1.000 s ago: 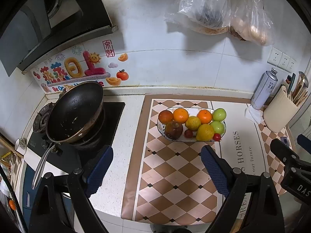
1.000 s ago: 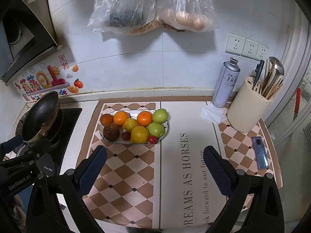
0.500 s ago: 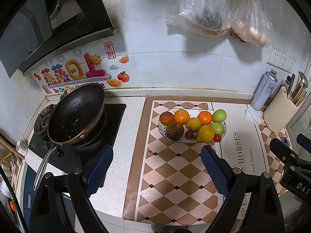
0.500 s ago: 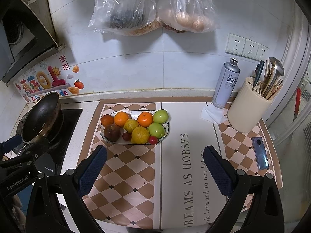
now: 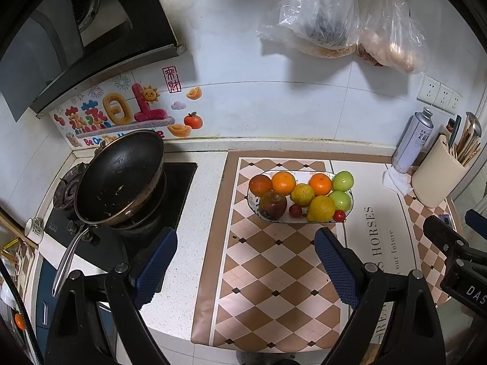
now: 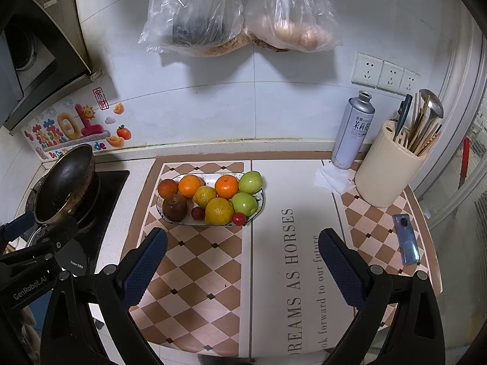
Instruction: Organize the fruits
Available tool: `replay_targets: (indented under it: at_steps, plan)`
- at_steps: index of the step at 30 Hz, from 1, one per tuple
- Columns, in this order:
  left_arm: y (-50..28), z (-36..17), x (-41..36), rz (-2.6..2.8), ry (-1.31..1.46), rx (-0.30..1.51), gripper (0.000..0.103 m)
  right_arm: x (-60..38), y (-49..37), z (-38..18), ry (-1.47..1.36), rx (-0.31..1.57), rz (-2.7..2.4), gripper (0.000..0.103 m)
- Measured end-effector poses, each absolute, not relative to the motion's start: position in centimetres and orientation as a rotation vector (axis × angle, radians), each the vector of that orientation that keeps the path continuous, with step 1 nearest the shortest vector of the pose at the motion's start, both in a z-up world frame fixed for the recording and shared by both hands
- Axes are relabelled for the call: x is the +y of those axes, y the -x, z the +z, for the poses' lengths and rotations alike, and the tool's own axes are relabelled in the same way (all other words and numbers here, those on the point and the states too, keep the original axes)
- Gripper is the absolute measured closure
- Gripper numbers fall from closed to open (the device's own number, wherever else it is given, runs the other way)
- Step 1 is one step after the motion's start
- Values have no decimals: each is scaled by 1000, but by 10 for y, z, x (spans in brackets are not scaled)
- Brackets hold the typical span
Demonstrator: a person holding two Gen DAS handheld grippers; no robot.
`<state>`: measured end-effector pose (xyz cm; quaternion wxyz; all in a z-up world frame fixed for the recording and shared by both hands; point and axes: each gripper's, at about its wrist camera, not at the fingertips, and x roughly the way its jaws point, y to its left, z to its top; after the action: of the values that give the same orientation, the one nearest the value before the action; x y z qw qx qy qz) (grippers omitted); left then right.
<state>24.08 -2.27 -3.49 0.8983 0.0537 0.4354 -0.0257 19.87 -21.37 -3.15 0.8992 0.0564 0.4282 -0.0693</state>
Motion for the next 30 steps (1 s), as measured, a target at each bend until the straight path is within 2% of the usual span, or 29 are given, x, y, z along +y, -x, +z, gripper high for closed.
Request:
replay_targets:
  at_steps: [15, 17, 30]
  plan:
    - [-240, -34, -23, -45, -102, 900, 11, -214, -193, -29, -110, 879, -146, 2]
    - [-241, -34, -23, -45, -97, 900, 1, -215, -193, -29, -109, 878, -146, 2]
    - [-238, -34, -26, -42, -90, 890, 1, -215, -192, -29, -110, 877, -147, 1]
